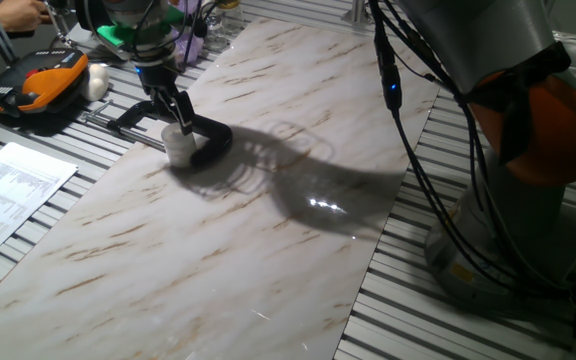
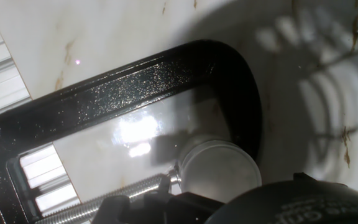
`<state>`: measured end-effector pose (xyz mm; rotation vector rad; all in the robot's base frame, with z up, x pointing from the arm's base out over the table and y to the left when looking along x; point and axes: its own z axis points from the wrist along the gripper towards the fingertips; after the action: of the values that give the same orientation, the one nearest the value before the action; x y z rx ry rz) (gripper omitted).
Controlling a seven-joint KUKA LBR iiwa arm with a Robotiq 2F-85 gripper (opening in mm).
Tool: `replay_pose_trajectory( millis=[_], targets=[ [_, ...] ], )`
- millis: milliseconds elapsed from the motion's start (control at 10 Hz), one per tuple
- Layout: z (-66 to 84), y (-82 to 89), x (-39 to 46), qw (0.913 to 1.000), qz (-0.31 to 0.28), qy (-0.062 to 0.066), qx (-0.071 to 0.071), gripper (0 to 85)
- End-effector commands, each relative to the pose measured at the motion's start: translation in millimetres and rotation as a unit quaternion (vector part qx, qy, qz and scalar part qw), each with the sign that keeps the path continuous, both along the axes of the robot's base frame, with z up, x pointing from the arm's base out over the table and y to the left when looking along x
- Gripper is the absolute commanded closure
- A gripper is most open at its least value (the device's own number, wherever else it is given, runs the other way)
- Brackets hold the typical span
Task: Unscrew the lid from the jar
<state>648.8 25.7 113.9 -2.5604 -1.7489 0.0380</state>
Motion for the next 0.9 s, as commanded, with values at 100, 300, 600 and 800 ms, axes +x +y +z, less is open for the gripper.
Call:
replay_pose_trajectory(
  millis=[100,300,600,800],
  targets=[
    [-1.2,0.4,0.3,1.0,0.002,0.003,-0.005,0.0],
    [-1.1,0.3,0.1,1.0,0.003,0.0,-0.006,0.0],
    [-3.6,0.5,0.5,1.0,0.002,-0.002,-0.002,0.0],
    [-6.7,0.6,1.4,1.0,0.002,-0.003,-0.001,0.0]
  ],
)
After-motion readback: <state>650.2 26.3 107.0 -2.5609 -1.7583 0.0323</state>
